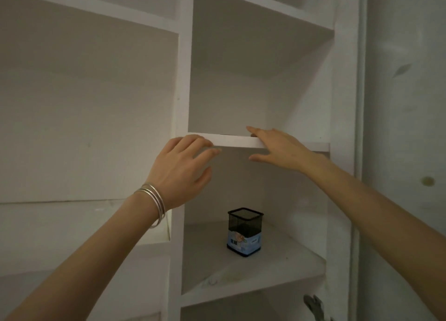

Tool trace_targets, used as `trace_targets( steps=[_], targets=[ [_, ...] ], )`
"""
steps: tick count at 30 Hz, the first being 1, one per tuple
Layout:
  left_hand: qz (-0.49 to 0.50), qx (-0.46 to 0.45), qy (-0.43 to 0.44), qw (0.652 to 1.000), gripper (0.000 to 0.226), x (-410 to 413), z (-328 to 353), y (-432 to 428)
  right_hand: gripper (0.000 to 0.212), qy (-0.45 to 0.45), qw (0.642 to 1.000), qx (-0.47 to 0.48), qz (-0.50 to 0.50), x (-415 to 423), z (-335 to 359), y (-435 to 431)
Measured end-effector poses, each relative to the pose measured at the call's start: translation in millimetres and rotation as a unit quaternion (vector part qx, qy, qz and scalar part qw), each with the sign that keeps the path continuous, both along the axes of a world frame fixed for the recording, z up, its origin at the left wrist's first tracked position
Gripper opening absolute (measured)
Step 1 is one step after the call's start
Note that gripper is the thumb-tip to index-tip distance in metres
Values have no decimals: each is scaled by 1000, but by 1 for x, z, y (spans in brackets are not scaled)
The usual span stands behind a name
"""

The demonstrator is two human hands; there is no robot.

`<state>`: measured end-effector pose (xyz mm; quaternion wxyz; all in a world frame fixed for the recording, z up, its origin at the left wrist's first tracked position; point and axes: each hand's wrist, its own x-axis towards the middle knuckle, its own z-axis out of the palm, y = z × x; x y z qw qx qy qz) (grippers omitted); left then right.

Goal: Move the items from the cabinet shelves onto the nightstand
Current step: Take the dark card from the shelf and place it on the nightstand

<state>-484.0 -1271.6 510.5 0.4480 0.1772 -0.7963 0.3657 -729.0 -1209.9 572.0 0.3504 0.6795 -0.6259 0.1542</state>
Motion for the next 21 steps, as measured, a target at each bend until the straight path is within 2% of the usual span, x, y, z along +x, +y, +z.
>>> trace_targets(
  steps=[4,6,8,11,13,17,21],
  targets=[
    [-6,-24,13,1000,36,-11,1,-3,62,13,997,-56,42,-14,-1,-2],
    [-6,-28,21,999,33,-14,4,-4,63,16,994,-79,70,-19,1,-2],
    [-9,-29,27,999,31,-17,7,-5,77,26,996,-52,67,-23,7,-8],
    [-10,-32,33,999,31,-18,10,-5,92,-46,997,49,45,-25,19,-20],
    [-12,-39,37,998,31,-18,12,-5,86,-54,995,68,39,-27,23,-25],
    [-18,-47,45,998,31,-17,13,-6,69,-1,997,0,73,-29,15,-18],
    [-19,-49,52,997,29,-21,15,-7,58,-34,988,-53,143,-34,9,-4]
  ],
)
